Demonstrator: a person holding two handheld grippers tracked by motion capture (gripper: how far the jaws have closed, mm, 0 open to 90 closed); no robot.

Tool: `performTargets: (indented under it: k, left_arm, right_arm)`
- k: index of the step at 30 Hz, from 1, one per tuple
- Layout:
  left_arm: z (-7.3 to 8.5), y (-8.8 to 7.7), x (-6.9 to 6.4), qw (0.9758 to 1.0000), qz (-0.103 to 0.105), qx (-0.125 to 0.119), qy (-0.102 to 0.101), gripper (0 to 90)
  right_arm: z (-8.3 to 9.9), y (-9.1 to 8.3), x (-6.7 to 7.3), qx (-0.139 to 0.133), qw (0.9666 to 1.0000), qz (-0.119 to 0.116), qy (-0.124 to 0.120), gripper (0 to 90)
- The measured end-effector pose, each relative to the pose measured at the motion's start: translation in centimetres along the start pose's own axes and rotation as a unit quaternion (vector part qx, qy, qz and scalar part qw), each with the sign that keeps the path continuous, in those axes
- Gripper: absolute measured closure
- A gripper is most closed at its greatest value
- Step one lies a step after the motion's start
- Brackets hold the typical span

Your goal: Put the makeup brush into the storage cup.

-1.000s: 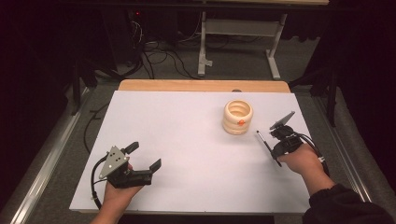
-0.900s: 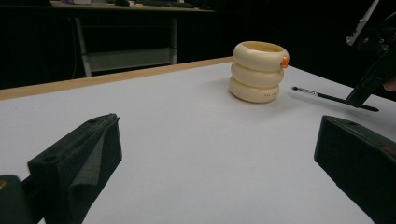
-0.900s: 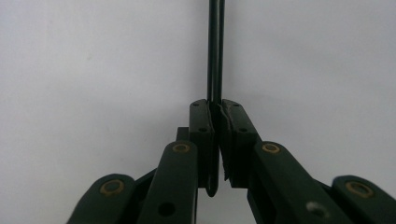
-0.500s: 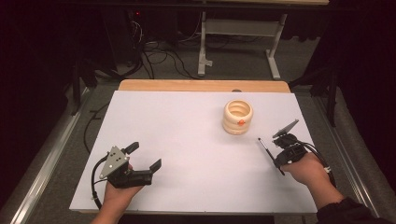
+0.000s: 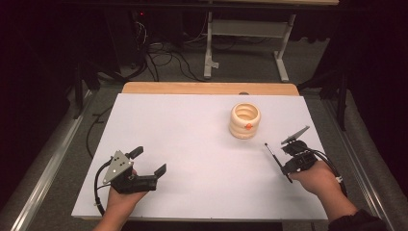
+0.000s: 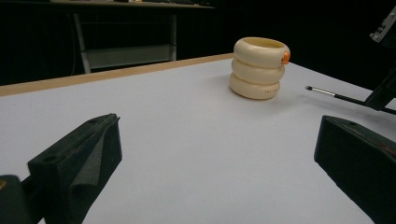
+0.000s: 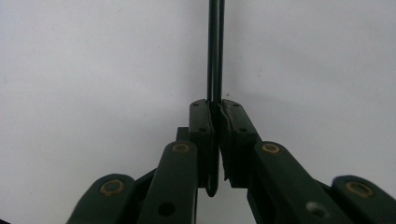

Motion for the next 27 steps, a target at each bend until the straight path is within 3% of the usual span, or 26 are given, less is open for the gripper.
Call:
performTargets:
  k: [7,9,15,27]
  left_arm:
    - [0.0,0.0,0.0,1.0,0.0,0.001,-0.001,1.6]
    - [0.0,0.0,0.0,1.0,0.0,0.001,-0.001,1.5]
    - [0.1,0.1,0.0,1.0,0.0,0.004,0.001,1.5]
    - [0.2,0.2,0.1,1.0,0.0,0.006,0.0,1.5]
  right_arm:
    - [0.2,-0.4,0.4,-0.034,0.9993,-0.009,-0.008,86.0]
    - [0.3,-0.5,0.4,-0.055,0.9983,-0.012,-0.012,86.0]
    - [0.6,-0.4,0.7,-0.083,0.9964,-0.013,-0.012,86.1]
    - [1.2,0.3,1.3,-0.151,0.9882,-0.022,-0.012,86.0]
Point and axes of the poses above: each handheld gripper's, and its own axes: y roughly forward along the jaws, z roughly out of its underside, x roughly to its left, the point moved 1 cm from there along y, roughly forward along the jaws, and after that the axes turned 15 degrees about x, right-handed, at the moved point
